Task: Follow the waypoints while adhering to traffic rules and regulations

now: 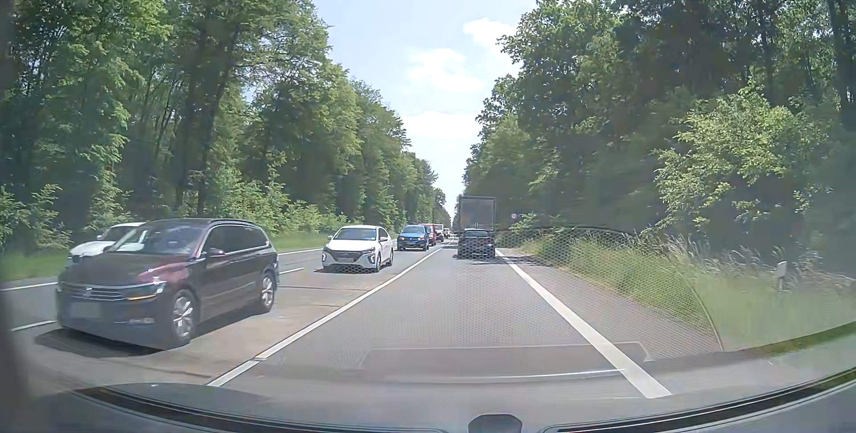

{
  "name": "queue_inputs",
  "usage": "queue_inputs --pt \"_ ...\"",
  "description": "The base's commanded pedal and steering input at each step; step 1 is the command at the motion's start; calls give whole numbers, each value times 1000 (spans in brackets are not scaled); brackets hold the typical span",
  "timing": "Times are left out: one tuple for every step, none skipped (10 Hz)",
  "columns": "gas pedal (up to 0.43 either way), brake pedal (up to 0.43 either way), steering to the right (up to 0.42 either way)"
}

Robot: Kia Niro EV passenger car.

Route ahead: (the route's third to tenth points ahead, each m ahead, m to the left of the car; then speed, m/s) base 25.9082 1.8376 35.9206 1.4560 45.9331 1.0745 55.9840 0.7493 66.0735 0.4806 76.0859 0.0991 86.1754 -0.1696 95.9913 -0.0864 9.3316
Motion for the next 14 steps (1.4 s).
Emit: queue_inputs --pt "150 18 25" --pt "157 24 24" --pt "157 18 19" --pt "157 18 15" --pt "169 24 11" --pt "169 24 8" --pt "169 18 6" --pt "169 18 6" --pt "177 24 4" --pt "177 24 3" --pt "177 24 4" --pt "177 18 3" --pt "189 24 3" --pt "189 24 3"
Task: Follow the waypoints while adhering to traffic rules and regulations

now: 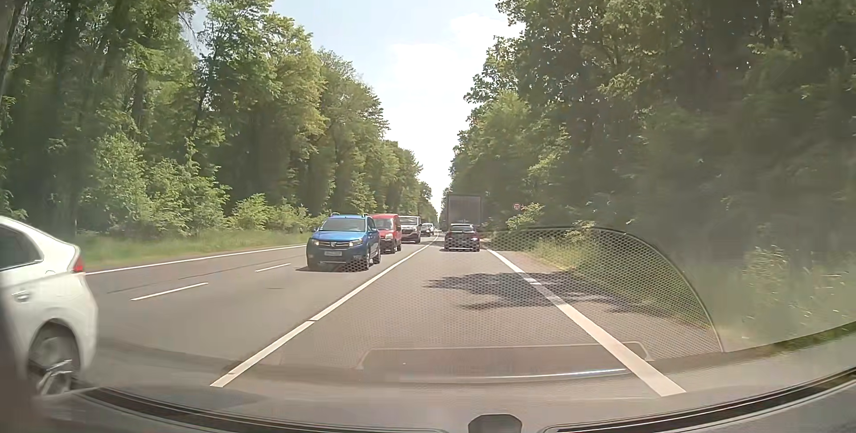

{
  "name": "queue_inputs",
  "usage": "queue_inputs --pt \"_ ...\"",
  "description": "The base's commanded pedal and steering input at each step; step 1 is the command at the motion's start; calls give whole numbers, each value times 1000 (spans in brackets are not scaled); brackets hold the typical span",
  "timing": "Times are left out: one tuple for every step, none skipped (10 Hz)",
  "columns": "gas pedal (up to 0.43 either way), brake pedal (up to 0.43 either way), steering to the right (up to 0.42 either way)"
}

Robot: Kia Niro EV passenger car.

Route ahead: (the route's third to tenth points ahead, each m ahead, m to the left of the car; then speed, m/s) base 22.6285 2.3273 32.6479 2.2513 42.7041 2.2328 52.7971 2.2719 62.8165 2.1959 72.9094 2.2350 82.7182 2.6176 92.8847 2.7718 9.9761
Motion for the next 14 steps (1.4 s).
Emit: queue_inputs --pt "197 18 3" --pt "197 18 3" --pt "197 24 3" --pt "209 18 3" --pt "209 24 4" --pt "209 24 4" --pt "209 24 5" --pt "209 24 5" --pt "209 24 6" --pt "209 24 6" --pt "209 24 6" --pt "209 18 6" --pt "209 18 5" --pt "209 18 5"
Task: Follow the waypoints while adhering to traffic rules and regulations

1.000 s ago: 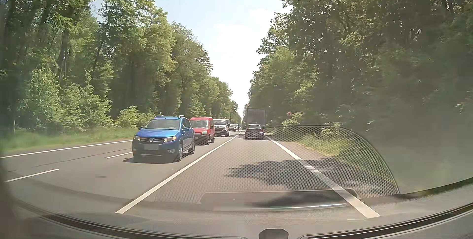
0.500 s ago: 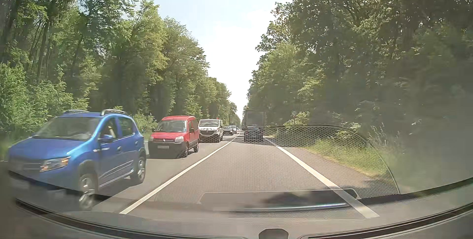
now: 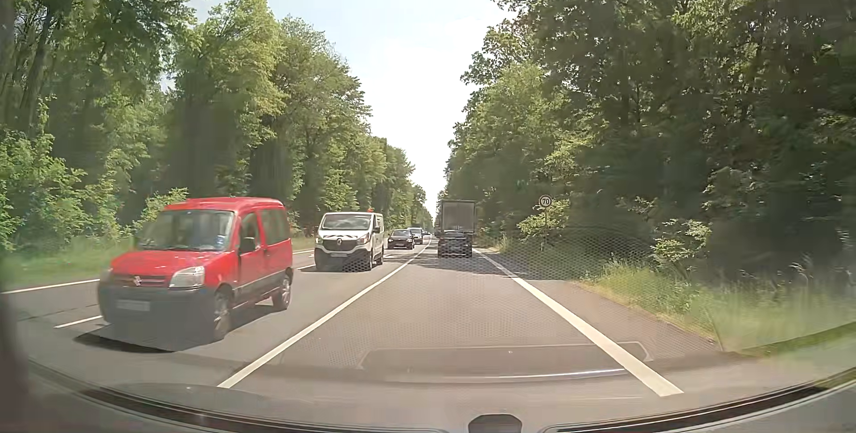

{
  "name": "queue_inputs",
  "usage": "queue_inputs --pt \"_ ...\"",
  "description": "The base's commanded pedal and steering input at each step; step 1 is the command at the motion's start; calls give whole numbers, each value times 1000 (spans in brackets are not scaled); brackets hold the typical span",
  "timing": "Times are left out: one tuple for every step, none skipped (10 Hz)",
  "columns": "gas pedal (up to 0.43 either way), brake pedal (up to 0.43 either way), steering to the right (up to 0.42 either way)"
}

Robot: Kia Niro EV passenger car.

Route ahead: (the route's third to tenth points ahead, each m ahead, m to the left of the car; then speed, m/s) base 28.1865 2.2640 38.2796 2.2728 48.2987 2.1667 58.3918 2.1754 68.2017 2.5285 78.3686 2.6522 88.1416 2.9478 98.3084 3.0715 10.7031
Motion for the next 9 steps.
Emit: queue_inputs --pt "209 24 6" --pt "209 18 5" --pt "209 24 4" --pt "209 24 4" --pt "209 24 3" --pt "209 18 1" --pt "209 24 0" --pt "209 24 0" --pt "209 24 -1"
